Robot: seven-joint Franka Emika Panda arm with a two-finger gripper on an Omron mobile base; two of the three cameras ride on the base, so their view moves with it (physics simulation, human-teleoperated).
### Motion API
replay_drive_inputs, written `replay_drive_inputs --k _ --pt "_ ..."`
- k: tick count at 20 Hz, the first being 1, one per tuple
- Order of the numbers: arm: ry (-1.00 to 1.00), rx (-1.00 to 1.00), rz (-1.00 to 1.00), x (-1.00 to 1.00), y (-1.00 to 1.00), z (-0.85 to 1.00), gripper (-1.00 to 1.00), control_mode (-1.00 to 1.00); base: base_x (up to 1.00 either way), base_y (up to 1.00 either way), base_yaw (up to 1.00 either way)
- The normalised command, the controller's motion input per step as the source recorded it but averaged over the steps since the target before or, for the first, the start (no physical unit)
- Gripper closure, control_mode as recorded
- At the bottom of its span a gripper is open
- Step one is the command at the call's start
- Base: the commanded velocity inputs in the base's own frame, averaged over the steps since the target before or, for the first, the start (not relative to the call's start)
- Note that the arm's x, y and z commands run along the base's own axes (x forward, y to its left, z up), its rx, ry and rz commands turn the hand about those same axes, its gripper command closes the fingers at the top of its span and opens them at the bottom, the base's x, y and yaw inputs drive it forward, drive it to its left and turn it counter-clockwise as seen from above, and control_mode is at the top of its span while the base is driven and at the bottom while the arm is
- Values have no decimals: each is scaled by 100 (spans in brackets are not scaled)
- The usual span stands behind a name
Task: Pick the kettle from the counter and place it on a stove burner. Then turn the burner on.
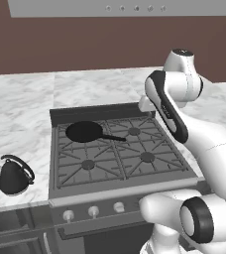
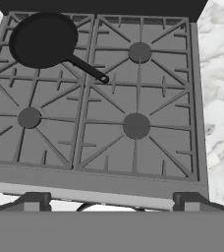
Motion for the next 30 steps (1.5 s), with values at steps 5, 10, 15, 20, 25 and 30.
replay_drive_inputs --k 5,10,15,20,25,30 --pt "0 0 0 0 6 0 -100 -100 0 0 0" --pt "0 1 1 0 74 2 -100 -100 0 0 0" --pt "0 2 7 0 91 13 -100 -100 0 0 0" --pt "0 5 16 0 93 5 -100 -100 0 0 0" --pt "1 7 26 0 95 0 -100 -100 0 0 0" --pt "1 11 46 0 49 -7 -100 -100 0 0 0"
